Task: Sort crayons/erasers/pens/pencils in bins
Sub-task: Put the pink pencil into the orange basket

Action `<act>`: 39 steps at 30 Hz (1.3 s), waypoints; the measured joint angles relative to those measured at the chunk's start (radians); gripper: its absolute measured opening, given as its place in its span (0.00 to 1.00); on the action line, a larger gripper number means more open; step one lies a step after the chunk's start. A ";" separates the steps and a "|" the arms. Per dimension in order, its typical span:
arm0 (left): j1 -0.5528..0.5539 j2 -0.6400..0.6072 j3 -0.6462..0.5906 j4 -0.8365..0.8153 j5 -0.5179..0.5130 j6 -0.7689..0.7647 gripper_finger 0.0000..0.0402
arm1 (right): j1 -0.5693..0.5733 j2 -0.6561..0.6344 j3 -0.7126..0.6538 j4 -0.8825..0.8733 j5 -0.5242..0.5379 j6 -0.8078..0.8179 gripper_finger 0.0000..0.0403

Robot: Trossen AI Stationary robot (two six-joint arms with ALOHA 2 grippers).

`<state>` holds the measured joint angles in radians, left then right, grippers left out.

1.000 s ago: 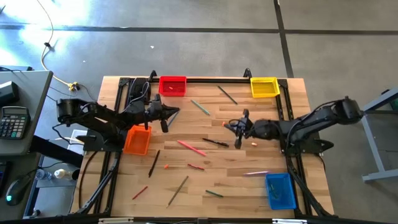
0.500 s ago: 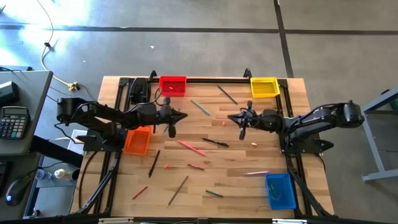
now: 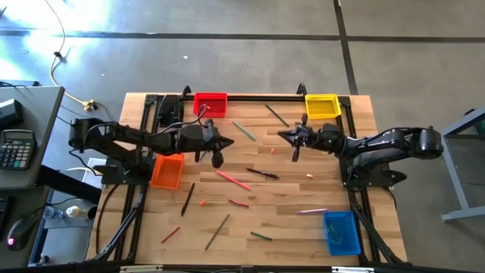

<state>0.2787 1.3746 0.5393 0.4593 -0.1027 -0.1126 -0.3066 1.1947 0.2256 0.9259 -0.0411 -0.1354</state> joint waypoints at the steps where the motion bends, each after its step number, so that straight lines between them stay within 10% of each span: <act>1: 0.004 0.000 0.005 -0.024 0.003 0.015 0.00 | -0.009 0.000 0.002 -0.002 -0.009 0.027 0.00; 11: -0.070 0.000 0.008 -0.302 0.088 0.245 0.00 | -0.018 0.000 0.003 0.025 -0.016 -0.053 0.00; 39: -0.320 0.344 0.329 -0.630 -0.050 0.063 0.29 | 0.021 0.000 0.175 -0.226 -0.049 -0.116 0.00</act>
<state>-0.0414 1.7189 0.8685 -0.1711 -0.1529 -0.0492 -0.2855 1.1950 0.4011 0.6997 -0.0902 -0.2513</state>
